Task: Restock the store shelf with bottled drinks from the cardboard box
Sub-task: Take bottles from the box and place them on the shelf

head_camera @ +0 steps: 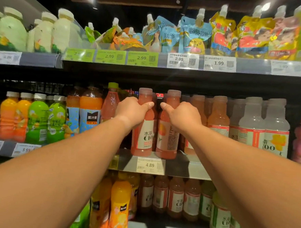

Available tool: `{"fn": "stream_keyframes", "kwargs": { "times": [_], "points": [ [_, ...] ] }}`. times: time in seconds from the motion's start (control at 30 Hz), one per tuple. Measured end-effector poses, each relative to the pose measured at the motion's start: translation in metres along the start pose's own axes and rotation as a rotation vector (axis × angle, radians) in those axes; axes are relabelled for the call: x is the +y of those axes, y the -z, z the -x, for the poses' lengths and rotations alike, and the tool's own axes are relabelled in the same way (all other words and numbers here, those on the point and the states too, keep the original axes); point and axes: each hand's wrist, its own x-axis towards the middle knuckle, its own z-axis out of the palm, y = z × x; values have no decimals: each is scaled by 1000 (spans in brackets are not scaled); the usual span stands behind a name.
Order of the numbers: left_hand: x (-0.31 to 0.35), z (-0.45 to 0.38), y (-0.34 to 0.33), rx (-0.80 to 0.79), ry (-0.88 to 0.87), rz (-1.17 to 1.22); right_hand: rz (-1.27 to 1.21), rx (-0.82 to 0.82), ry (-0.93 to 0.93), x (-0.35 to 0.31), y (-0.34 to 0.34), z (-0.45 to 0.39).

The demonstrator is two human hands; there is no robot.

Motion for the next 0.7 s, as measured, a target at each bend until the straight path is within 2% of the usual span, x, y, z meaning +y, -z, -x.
{"fn": "stream_keyframes", "kwargs": {
  "times": [0.4, 0.53, 0.7],
  "points": [
    [-1, 17, -11, 59, -43, -54, 16, 7, -27, 0, -17, 2],
    [2, 29, -6, 11, 24, -78, 85, -27, -52, -2, -11, 18],
    [12, 60, -9, 91, -29, -89, 130, 87, 60, 4, 20, 52]
  ]
}}
